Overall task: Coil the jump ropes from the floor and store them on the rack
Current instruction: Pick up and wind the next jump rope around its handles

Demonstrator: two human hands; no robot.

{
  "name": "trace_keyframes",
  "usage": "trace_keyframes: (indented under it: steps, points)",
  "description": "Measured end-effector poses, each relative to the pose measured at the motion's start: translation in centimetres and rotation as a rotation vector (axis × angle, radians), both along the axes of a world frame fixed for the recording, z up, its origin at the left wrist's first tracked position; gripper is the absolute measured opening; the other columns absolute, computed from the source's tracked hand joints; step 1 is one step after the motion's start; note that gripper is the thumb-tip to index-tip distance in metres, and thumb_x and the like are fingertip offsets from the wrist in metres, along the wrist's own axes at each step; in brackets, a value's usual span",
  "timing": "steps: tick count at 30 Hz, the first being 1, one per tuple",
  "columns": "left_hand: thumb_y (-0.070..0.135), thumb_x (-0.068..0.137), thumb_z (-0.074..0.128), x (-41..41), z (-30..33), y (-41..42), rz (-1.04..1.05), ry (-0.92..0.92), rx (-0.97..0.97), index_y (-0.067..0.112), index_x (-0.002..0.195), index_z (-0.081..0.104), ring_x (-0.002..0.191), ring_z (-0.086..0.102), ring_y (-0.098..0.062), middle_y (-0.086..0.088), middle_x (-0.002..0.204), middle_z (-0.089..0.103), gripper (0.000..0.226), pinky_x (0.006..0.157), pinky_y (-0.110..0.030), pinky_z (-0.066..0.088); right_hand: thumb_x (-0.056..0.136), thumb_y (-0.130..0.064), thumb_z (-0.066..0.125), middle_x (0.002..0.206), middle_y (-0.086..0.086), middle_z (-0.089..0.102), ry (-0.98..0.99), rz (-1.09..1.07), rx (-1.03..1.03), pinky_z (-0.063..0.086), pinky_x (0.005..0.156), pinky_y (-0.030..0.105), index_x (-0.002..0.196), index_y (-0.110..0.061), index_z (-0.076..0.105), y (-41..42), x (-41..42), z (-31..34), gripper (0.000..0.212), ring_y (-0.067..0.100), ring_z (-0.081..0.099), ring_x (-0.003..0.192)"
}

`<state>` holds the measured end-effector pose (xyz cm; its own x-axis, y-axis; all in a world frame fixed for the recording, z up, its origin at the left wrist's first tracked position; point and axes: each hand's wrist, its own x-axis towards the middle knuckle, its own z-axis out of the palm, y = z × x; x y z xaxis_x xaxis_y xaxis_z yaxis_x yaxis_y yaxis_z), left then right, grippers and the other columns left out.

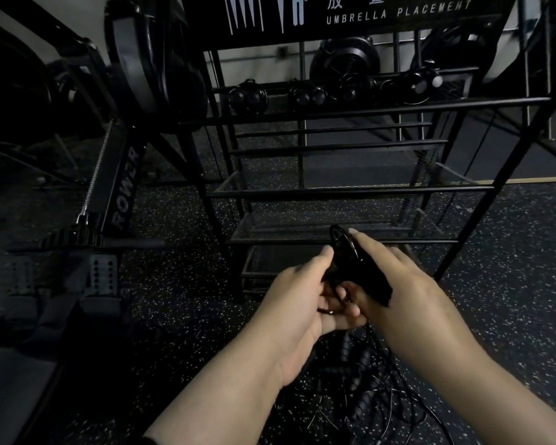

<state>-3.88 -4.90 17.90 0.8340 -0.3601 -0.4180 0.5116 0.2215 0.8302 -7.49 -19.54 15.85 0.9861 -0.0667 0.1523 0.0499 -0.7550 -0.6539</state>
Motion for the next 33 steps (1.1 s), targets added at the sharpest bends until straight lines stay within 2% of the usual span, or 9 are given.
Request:
trace_keyframes:
  steps: [2, 5, 7, 11, 17, 20, 23, 28, 33]
  points:
    - [0.049, 0.102, 0.051, -0.3, -0.5, -0.3, 0.012, -0.086, 0.083, 0.004, 0.112, 0.07, 0.066, 0.06, -0.022, -0.013, 0.082, 0.062, 0.05, 0.068, -0.038, 0.059, 0.095, -0.042, 0.062, 0.123, -0.023, 0.048, 0.006, -0.009, -0.038, 0.055, 0.081, 0.037, 0.145, -0.069, 0.012, 0.1, 0.0, 0.0, 0.076, 0.009, 0.059, 0.101]
    - [0.068, 0.092, 0.055, -0.3, -1.3, -0.4, 0.041, -0.269, 0.214, 0.028, 0.092, 0.072, 0.073, 0.065, -0.019, -0.004, 0.081, 0.066, 0.043, 0.077, -0.04, 0.06, 0.094, -0.042, 0.064, 0.137, -0.018, 0.046, 0.055, -0.041, -0.115, 0.056, 0.084, 0.038, 0.147, -0.067, 0.007, 0.1, -0.1, -0.1, 0.082, 0.016, 0.061, 0.109]
    - [0.073, 0.083, 0.059, -0.2, -1.6, -0.4, 0.044, -0.386, 0.274, 0.03, 0.105, 0.067, 0.074, 0.064, -0.012, 0.007, 0.076, 0.062, 0.049, 0.077, -0.035, 0.056, 0.093, -0.047, 0.063, 0.136, -0.019, 0.045, 0.091, -0.038, -0.132, 0.056, 0.08, 0.036, 0.148, -0.066, 0.007, 0.4, -0.2, -0.3, 0.081, 0.016, 0.063, 0.106]
    - [0.047, 0.091, 0.068, 0.0, -2.0, -0.6, -0.055, -0.646, 0.664, 0.033, 0.156, 0.035, 0.085, 0.059, -0.002, 0.007, 0.087, 0.057, 0.074, 0.081, -0.016, 0.045, 0.095, -0.039, 0.062, 0.146, -0.012, 0.041, 0.149, -0.038, -0.13, 0.055, 0.086, 0.04, 0.148, -0.067, 0.006, 0.5, -0.1, -1.0, 0.082, 0.02, 0.061, 0.116]
    - [0.044, 0.101, 0.055, -0.4, -1.5, -0.3, -0.118, -0.923, 0.929, 0.029, 0.162, 0.015, 0.098, 0.048, -0.004, 0.014, 0.097, 0.038, 0.074, 0.085, -0.011, 0.038, 0.092, -0.025, 0.066, 0.129, -0.017, 0.049, 0.13, -0.032, -0.069, 0.057, 0.08, 0.04, 0.145, -0.064, 0.016, 0.6, 0.0, -1.2, 0.083, 0.014, 0.062, 0.101]
    - [0.046, 0.104, 0.043, -0.6, -1.3, -0.2, -0.122, -1.068, 1.055, 0.02, 0.16, 0.028, 0.111, 0.049, -0.008, 0.008, 0.115, 0.047, 0.063, 0.094, -0.014, 0.038, 0.094, -0.031, 0.065, 0.134, -0.014, 0.051, 0.124, -0.033, -0.045, 0.057, 0.084, 0.041, 0.146, -0.057, 0.024, 0.6, -0.2, -1.5, 0.072, 0.015, 0.063, 0.108]
    - [0.046, 0.1, 0.047, -0.1, -1.7, -0.1, -0.007, -1.11, 1.02, 0.015, 0.144, 0.055, 0.11, 0.05, -0.004, 0.01, 0.117, 0.049, 0.055, 0.099, -0.01, 0.036, 0.094, -0.04, 0.063, 0.134, -0.019, 0.052, 0.107, -0.032, -0.015, 0.055, 0.092, 0.037, 0.149, -0.054, 0.022, 0.5, -0.3, -1.5, 0.07, 0.011, 0.06, 0.115]
    - [0.037, 0.1, 0.058, 0.4, -1.9, 0.3, 0.091, -1.043, 0.857, 0.022, 0.13, 0.064, 0.107, 0.057, 0.0, 0.02, 0.111, 0.056, 0.034, 0.092, -0.02, 0.048, 0.094, -0.044, 0.062, 0.107, -0.031, 0.052, 0.114, -0.023, 0.1, 0.049, 0.083, 0.024, 0.132, -0.064, 0.02, 0.4, -0.3, -0.8, 0.06, 0.001, 0.058, 0.101]
    - [0.024, 0.098, 0.066, 0.3, -2.0, 0.1, 0.167, -1.03, 0.797, 0.018, 0.125, 0.072, 0.101, 0.063, 0.0, 0.018, 0.102, 0.065, 0.028, 0.089, -0.015, 0.049, 0.094, -0.049, 0.06, 0.123, -0.036, 0.05, 0.101, -0.023, 0.206, 0.046, 0.097, 0.024, 0.138, -0.063, 0.026, 0.1, 0.0, -0.8, 0.057, -0.004, 0.052, 0.116]
